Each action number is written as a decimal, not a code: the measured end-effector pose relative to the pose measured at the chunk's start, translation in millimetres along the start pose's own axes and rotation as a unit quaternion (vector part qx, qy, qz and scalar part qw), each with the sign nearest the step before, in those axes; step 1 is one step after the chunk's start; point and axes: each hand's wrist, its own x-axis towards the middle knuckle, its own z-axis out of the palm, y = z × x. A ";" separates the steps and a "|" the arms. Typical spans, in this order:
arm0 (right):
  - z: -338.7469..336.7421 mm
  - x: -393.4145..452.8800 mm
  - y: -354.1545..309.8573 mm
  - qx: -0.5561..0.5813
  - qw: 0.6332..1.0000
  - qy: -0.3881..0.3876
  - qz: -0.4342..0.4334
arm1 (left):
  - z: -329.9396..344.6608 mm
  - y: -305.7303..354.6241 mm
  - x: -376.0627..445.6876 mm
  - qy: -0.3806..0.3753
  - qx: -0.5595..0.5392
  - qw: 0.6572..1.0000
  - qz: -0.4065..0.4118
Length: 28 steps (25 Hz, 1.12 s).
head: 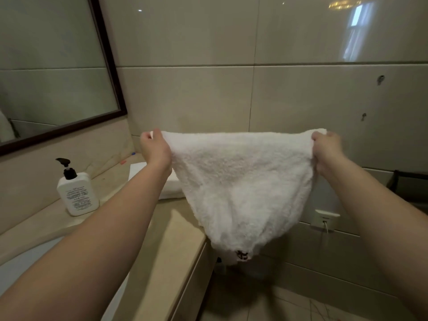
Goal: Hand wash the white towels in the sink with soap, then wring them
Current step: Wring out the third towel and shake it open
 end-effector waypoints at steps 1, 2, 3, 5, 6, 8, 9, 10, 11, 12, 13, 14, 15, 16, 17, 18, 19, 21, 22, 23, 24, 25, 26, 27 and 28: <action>1.2 -0.6 -1.2 -0.018 1.000 -0.009 -0.004 | -3.9 2.4 3.8 0.012 0.000 1.000 0.002; 1.7 -0.8 -2.1 -0.028 0.999 -0.019 -0.015 | -7.5 4.2 9.0 0.013 -0.002 1.000 0.000; 3.3 -2.0 -3.9 -0.005 1.000 -0.011 -0.026 | -11.2 6.4 13.7 0.010 -0.006 1.000 -0.002; 3.9 -4.9 -14.1 0.072 0.997 0.004 -0.030 | -17.4 12.1 20.1 0.005 -0.011 1.000 0.006; 3.8 -5.7 -18.7 0.100 0.995 -0.003 -0.017 | -19.6 15.5 21.4 -0.003 -0.018 1.000 0.005; 2.8 -8.5 -24.7 0.093 0.995 -0.029 0.007 | -22.0 18.6 24.4 -0.031 0.037 0.998 0.033; 2.5 -8.0 -23.7 0.067 0.997 -0.041 0.004 | -23.7 19.6 23.1 -0.043 0.108 0.991 0.069; 2.6 -7.9 -21.6 0.042 0.998 -0.053 -0.005 | -25.4 20.2 22.5 -0.059 0.181 0.976 0.101; 3.2 -8.6 -20.4 0.020 0.998 -0.064 -0.014 | -26.6 21.8 22.9 -0.074 0.235 0.963 0.112; 2.8 -9.3 -20.1 0.003 0.997 -0.073 -0.020 | -27.3 25.5 21.5 -0.096 0.265 0.955 0.090; 2.2 -11.6 -21.8 -0.012 0.996 -0.086 -0.023 | -28.5 28.7 20.0 -0.134 0.273 0.952 0.041; 1.9 -12.6 -23.4 -0.031 0.994 -0.103 -0.024 | -30.2 32.8 18.1 -0.186 0.249 0.950 -0.029; 2.0 -13.3 -25.3 -0.050 0.990 -0.129 -0.017 | -32.8 36.5 17.3 -0.237 0.185 0.948 -0.107; 2.8 -14.0 -27.0 -0.065 0.985 -0.157 -0.008 | -35.8 39.6 16.2 -0.267 0.101 0.943 -0.169; 4.4 -13.9 -27.8 -0.075 0.981 -0.176 -0.003 | -38.1 38.7 16.5 -0.282 0.027 0.939 -0.194; 5.9 -13.4 -27.9 -0.089 0.980 -0.179 -0.008 | -39.9 34.9 17.6 -0.289 -0.016 0.940 -0.178; 6.7 -12.7 -27.1 -0.110 0.980 -0.163 -0.021 | -41.3 29.3 16.7 -0.292 -0.016 0.948 -0.130; 7.3 -9.9 -22.9 -0.148 0.979 -0.133 -0.048 | -44.9 15.2 11.7 -0.270 0.029 0.962 -0.020; 7.9 -11.4 -20.6 -0.151 0.977 -0.140 -0.055 | -46.6 8.4 8.9 -0.256 0.046 0.966 0.009; 8.4 -13.4 -18.3 -0.146 0.975 -0.156 -0.059 | -48.3 2.2 7.2 -0.249 0.069 0.966 0.025; 9.4 -13.6 -14.5 -0.148 0.973 -0.168 -0.064 | -48.9 -2.7 4.9 -0.251 0.100 0.962 0.036; 10.2 -13.9 -10.4 -0.161 0.969 -0.170 -0.073 | -49.0 -6.3 3.1 -0.255 0.138 0.956 0.040; 11.4 -12.3 -6.4 -0.183 0.965 -0.168 -0.086 | -48.2 -9.6 2.4 -0.252 0.170 0.952 0.041; 12.5 -10.5 -3.0 -0.204 0.960 -0.164 -0.097 | -46.8 -12.3 2.5 -0.238 0.192 0.951 0.042; 12.8 -6.5 0.0 -0.220 0.958 -0.155 -0.104 | -45.2 -14.1 2.3 -0.221 0.209 0.952 0.039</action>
